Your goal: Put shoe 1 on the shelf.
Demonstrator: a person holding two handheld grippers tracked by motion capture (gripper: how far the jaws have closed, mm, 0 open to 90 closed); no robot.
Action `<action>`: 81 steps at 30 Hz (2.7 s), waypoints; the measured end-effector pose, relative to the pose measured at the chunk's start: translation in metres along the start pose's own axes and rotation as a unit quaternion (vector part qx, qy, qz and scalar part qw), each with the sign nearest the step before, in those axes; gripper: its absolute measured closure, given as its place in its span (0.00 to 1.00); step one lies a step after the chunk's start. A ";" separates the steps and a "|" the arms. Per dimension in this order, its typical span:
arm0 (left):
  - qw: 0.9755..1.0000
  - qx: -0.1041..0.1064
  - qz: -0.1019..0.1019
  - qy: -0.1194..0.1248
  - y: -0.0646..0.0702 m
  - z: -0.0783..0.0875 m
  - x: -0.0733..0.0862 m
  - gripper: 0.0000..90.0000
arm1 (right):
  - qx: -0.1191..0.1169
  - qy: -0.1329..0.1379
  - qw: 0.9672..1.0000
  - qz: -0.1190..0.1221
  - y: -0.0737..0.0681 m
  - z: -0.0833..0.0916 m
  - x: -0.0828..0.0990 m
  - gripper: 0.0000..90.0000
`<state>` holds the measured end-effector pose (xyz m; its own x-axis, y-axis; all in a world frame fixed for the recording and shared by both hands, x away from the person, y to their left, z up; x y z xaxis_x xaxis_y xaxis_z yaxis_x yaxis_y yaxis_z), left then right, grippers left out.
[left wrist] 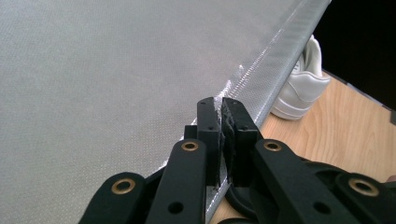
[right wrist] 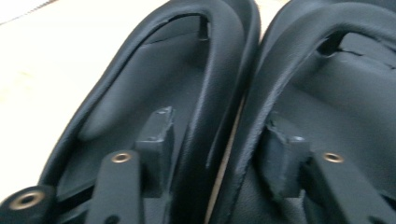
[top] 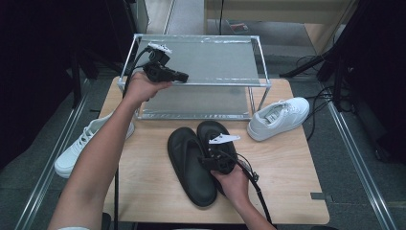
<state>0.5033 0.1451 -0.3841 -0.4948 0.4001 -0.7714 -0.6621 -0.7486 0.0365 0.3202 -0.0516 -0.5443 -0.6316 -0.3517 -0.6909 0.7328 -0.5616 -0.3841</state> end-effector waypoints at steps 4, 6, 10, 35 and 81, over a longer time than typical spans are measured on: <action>1.000 -0.010 -0.005 -0.002 0.002 0.001 0.000 0.97 | -0.001 0.003 1.000 -0.009 0.001 0.001 0.000 0.64; 1.000 -0.009 0.000 -0.002 0.002 0.001 0.000 0.97 | -0.002 0.003 1.000 -0.012 0.001 0.001 0.000 0.68; 1.000 -0.010 0.001 -0.004 0.003 0.001 0.000 0.97 | 0.001 0.003 1.000 -0.023 0.002 0.001 -0.001 0.75; 1.000 -0.011 0.017 -0.010 0.002 0.001 0.000 0.97 | -0.007 0.030 0.999 -0.043 0.020 0.015 -0.041 0.85; 1.000 -0.007 0.015 -0.002 0.001 0.000 0.001 0.96 | 0.023 0.103 0.991 -0.080 0.089 -0.061 -0.120 0.68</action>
<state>0.5019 0.1448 -0.3850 -0.5164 0.3804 -0.7673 -0.6397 -0.7670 0.0503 0.4769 -0.0138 -0.5335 -0.6701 -0.0972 -0.7359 0.6119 -0.6335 -0.4735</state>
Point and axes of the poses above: each handheld gripper's, and its own axes: z roughly backward along the jaws, x roughly out of its underside, y roughly to its right, the point moved 4 cm from there along -z, roughly forward along the jaws, and after that the axes turned 15 degrees about -x, right-handed, at the moved point
